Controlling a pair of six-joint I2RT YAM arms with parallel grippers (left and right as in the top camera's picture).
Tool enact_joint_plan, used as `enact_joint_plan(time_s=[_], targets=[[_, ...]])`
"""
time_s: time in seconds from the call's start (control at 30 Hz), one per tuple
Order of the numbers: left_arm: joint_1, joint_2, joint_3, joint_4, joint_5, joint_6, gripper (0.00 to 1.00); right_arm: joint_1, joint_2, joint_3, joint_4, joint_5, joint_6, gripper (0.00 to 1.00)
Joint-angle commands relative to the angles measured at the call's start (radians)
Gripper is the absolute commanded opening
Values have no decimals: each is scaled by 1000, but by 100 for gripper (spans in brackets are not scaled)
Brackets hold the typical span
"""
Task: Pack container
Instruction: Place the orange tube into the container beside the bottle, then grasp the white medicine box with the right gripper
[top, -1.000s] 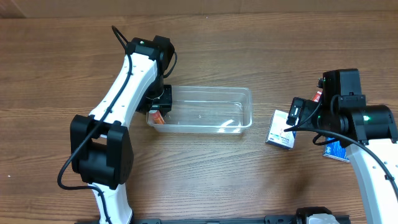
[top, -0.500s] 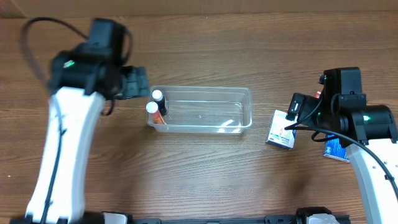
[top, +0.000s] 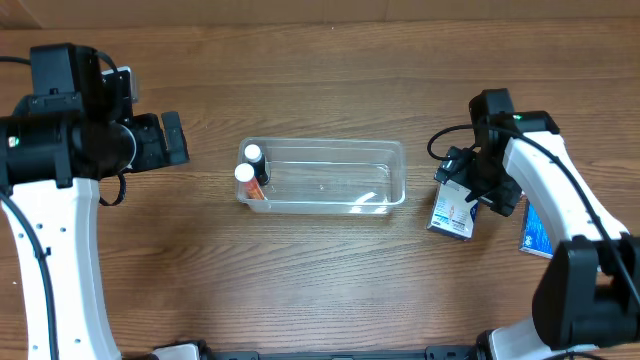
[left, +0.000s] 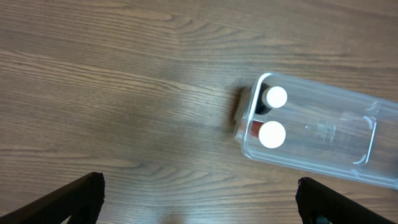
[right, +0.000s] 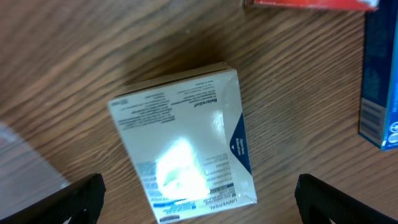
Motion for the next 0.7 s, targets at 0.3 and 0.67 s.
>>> enact_joint_plan(time_s=[0.3,0.67], targets=[[6,24,15,-1,21,29,100,-3,87,-34,35,-17,-114,100],[5,24,15,-1,22,29,100,-3,87,-63,64,-31,-196,100]])
